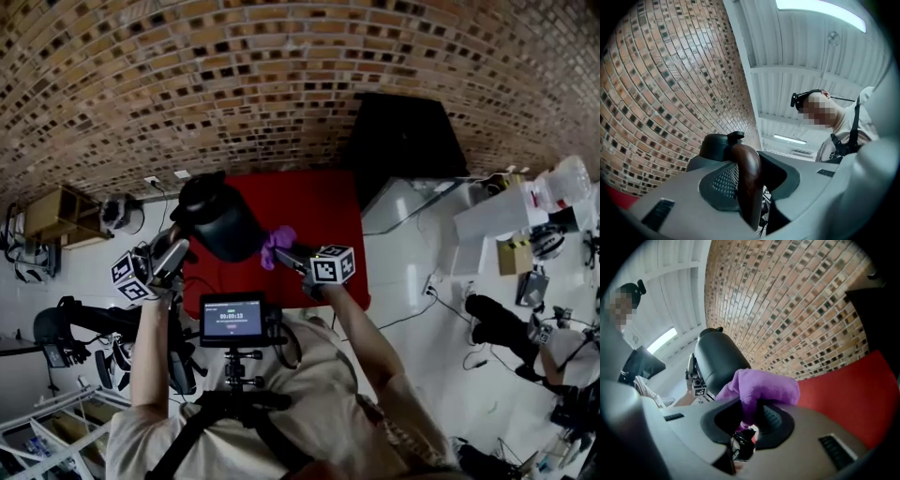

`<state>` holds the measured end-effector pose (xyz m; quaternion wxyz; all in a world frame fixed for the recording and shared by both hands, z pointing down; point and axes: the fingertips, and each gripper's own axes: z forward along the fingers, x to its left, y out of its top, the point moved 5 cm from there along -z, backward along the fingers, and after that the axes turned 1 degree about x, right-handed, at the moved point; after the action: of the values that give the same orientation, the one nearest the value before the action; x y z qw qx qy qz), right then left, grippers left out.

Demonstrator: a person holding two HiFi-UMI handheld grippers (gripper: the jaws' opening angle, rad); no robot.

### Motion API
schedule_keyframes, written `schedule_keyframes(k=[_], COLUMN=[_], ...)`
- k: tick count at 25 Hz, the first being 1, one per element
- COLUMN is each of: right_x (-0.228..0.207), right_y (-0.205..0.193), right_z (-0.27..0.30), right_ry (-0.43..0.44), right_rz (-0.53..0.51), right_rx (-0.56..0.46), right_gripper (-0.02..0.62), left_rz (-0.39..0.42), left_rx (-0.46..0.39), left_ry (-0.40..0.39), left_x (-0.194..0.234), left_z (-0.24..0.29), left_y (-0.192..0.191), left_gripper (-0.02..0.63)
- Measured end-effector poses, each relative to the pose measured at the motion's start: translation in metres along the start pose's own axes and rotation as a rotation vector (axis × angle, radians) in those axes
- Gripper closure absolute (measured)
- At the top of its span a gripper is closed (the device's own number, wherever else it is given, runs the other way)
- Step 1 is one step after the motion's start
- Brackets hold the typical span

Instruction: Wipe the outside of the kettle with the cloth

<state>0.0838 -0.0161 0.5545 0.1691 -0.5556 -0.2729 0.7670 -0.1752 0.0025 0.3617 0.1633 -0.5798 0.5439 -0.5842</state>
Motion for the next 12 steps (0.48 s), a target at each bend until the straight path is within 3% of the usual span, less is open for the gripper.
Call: schedule_keyframes(k=[3, 12], right_x=[-0.013, -0.02], right_y=[-0.007, -0.029], right_z=[-0.019, -0.052], right_ry=[-0.053, -0.106], right_rz=[0.036, 0.123], right_rx=[-0.029, -0.105], right_gripper=[0.523, 0.521], left_rz=[0.014, 0.0], left_rx=[0.007, 0.064], left_ry=[0.041, 0.132], left_x=[0.007, 0.036], left_z=[-0.002, -0.008], left_y=[-0.002, -0.029], left_gripper=[0.499, 0.499])
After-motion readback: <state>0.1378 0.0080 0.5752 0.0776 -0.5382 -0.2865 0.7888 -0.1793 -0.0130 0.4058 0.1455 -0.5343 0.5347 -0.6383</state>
